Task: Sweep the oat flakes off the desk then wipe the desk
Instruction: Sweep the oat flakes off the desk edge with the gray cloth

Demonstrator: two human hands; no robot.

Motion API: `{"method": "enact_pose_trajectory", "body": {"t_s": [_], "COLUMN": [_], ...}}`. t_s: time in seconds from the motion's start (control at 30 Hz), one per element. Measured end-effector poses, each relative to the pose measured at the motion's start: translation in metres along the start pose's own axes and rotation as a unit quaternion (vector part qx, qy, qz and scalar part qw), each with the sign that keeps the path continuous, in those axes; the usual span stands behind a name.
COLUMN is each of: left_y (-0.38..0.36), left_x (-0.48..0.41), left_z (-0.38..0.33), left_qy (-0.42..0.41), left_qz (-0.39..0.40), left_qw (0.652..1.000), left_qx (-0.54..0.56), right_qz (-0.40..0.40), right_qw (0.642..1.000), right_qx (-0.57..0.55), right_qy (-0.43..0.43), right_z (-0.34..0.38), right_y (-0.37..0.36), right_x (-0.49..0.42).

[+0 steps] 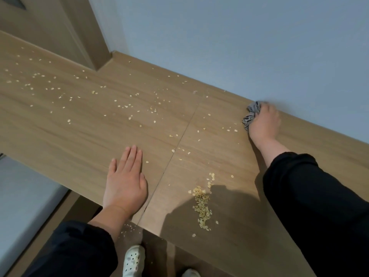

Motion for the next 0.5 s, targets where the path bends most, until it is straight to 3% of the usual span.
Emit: {"method": "enact_pose_trajectory", "body": {"t_s": [0.1,0.27,0.33,0.5], "left_y": [0.001,-0.001,-0.001,-0.001], "left_x": [0.000,0.000,0.001,0.000], "left_z": [0.000,0.001,0.000,0.001], "left_qy": [-0.002,-0.002,-0.005,-0.007], "left_qz": [-0.001,-0.005,-0.002,-0.007], "left_qw": [1.000,1.000,1.000,1.000], "left_qx": [0.008,0.012,0.009,0.009], "right_qz": [0.071,0.217,0.229,0.242], "right_qw": [0.992,0.933,0.929,0.953], "right_qx": [-0.022,-0.068,-0.055,-0.073], "right_qy": [0.106,0.280,0.287,0.167], "right_z": [0.031,0.056,0.041,0.023], "right_y": [-0.011,-0.008,-0.001,0.010], "right_x": [0.013,0.075,0.067,0.033]}}
Point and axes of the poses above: each hand's wrist, its own x-axis away from the middle knuckle, its own y-axis out of the back of the hand, z = x × y, the point moved 4 cm from there along -x, towards the middle knuckle, and after that the axes turned 4 degrees about -x, right-handed, at the moved point
